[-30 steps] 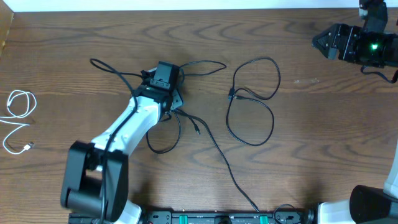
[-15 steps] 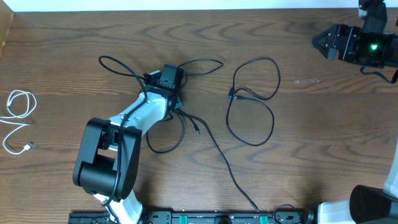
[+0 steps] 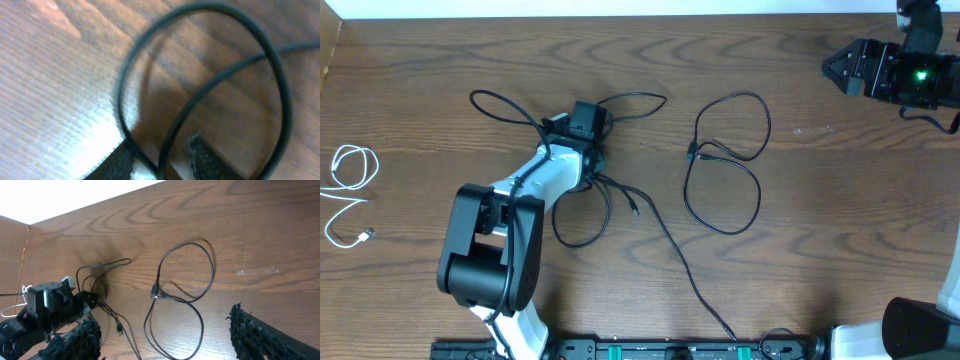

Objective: Untangle cables

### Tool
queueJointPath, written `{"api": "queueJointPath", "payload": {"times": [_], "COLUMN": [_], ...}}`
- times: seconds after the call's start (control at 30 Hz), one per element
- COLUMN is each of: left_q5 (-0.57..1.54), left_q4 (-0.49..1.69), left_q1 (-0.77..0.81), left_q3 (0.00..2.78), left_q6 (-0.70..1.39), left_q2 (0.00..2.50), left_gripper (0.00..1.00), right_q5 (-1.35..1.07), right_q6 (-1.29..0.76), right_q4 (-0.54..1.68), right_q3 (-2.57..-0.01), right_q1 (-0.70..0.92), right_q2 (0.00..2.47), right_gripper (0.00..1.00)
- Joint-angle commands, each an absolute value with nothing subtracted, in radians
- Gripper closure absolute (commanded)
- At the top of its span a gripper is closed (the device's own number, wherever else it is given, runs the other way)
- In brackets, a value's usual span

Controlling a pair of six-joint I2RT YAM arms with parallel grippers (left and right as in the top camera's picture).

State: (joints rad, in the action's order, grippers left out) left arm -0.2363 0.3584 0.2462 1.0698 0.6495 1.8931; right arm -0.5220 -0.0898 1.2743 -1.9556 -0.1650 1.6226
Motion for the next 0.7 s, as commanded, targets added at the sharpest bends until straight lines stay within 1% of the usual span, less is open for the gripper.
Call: {"api": "queueJointPath", "payload": {"times": [0.0,0.03,0.2,0.37,0.43,0.53,0.67], "left_q5": [-0.194,-0.182,-0.112,-0.107,-0.137,-0.168,-0.169], "left_q4": [0.384,0.383,0.384,0.364,0.338,0.252,0.038], "left_q1": [0.214,0.210,0.173,0.084,0.041,-0.030,-0.126], "left_q3": [1.044,1.045,1.088,1.217,1.274,1.331,1.368], "left_q6": [0.631,0.620,0.562,0.530,0.524,0.500,0.413], "left_q2": [1.964,1.962,1.908,1.750,1.689,1.618,1.589], "left_gripper": [0.91,0.92,0.93,0.93,0.93,0.93,0.92], "right_q5": [-0.523,-0.522,-0.522,-0.522,-0.522,-0.522,-0.523], "right_q6": [-0.081,-0.081,-0.081,-0.081,-0.081,-0.081,-0.081], "right_q4": [1.274,1.275,1.274,1.271,1.271,1.274,1.275], "right_q3": [-1.954,-1.954,-1.954,-1.954,-1.954,-1.954,-1.954], "right_q1": [-0.155,-0.155,-0.155,-0.155,-0.155,-0.155,-0.155], "right_q2": [1.623,1.623,1.623,1.623,1.623,1.623,1.623], "right_gripper": [0.18,0.18,0.18,0.17,0.17,0.17,0.17]}}
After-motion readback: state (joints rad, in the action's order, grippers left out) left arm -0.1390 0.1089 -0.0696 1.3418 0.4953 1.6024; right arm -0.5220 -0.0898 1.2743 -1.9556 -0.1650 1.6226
